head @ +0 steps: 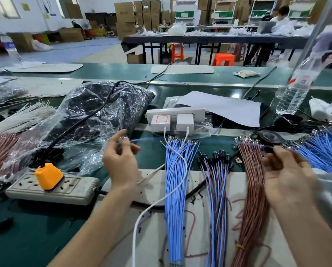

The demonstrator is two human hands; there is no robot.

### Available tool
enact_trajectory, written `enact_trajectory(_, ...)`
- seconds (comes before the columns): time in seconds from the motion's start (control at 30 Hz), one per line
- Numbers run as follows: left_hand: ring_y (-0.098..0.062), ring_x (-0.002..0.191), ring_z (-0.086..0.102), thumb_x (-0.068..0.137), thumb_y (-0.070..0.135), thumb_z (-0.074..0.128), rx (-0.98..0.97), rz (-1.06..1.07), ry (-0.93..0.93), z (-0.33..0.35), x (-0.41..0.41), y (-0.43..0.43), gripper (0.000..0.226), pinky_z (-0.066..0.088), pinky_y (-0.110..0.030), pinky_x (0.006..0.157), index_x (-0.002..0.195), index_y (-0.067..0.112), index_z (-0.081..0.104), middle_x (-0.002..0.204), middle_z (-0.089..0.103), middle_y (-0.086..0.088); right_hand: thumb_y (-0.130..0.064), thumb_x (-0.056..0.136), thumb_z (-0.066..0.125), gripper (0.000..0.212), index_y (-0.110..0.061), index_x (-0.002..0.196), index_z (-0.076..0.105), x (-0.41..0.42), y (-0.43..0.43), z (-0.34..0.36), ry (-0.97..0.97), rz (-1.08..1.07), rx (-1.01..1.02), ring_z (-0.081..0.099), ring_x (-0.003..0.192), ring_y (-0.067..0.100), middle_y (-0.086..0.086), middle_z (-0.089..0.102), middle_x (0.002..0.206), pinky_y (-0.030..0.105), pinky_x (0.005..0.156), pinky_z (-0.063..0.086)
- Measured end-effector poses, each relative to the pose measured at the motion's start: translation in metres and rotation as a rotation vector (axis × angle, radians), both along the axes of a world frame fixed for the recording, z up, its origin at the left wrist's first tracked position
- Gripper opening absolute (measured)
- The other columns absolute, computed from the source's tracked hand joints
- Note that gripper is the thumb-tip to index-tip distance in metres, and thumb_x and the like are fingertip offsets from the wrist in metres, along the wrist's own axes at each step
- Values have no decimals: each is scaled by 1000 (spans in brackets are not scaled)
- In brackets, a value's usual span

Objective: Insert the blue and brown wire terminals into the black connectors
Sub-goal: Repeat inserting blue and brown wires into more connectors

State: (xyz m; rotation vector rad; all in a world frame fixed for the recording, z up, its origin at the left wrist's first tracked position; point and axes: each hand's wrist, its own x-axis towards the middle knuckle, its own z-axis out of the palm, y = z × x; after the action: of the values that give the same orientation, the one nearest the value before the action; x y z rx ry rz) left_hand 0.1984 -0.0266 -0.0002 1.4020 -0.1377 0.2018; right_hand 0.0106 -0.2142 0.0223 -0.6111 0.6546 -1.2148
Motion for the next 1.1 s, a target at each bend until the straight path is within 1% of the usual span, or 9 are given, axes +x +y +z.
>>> enact_trajectory(0.13,-2,80,60,96,13,54,116,36,-23,1,-4,-1,24,51,-38,81,118,22,55,90,65,-2,-4,86,65,25,-26,82,56,-5,4,6,283,-228,-438,59,57,1,-9,62,69,14,65,49)
enact_trajectory(0.2,-15,112,45,88,16,64,412,201,-299,5,-11,-2,47,40,-39,97,132,20,48,126,50,-8,-8,86,67,25,-31,84,57,-5,15,6,499,-271,-763,59,66,-3,-17,64,72,11,68,47)
enact_trajectory(0.27,-27,119,43,85,19,64,523,231,-669,9,-24,-7,52,36,-39,102,135,13,49,138,40,-9,-14,85,69,15,-24,89,59,-2,31,3,600,-230,-1045,57,72,-1,-9,63,80,12,70,47)
enact_trajectory(0.33,-18,103,55,88,21,61,425,-83,-857,8,-47,-14,45,43,-28,94,131,12,52,133,46,0,-19,84,69,12,-11,90,62,4,53,-3,645,-156,-1283,56,72,6,2,61,83,12,71,48)
enact_trajectory(0.4,-7,88,59,90,16,62,384,-429,-858,5,-66,-18,40,45,-17,84,129,11,55,123,58,3,-18,83,68,15,-4,87,66,12,72,-8,643,-87,-1432,56,76,5,2,60,85,9,76,45)
enact_trajectory(0.53,-3,86,64,85,-4,61,369,-624,-753,-3,-68,-18,24,48,-14,80,106,4,68,96,66,5,-9,76,72,15,-2,88,66,14,86,-13,619,-16,-1402,56,79,1,0,61,87,6,80,42)
enact_trajectory(0.7,-10,83,67,84,4,66,295,-674,-672,-7,-67,-20,17,54,-24,76,100,2,70,92,70,-3,-14,76,73,17,-4,88,67,14,79,-13,619,7,-1344,58,78,5,0,61,87,13,75,47)
enact_trajectory(0.87,-8,83,68,84,9,65,267,-648,-630,-9,-64,-20,16,52,-18,77,98,2,70,90,71,-4,-15,76,72,19,-5,93,69,16,76,-16,621,74,-1335,61,80,10,1,62,89,22,74,52)
enact_trajectory(1.1,0,78,66,86,10,64,265,-668,-586,-9,-65,-20,11,49,-13,73,95,16,66,85,68,12,-15,77,72,18,-5,92,70,17,77,-18,602,70,-1318,63,80,11,2,62,87,22,73,53)
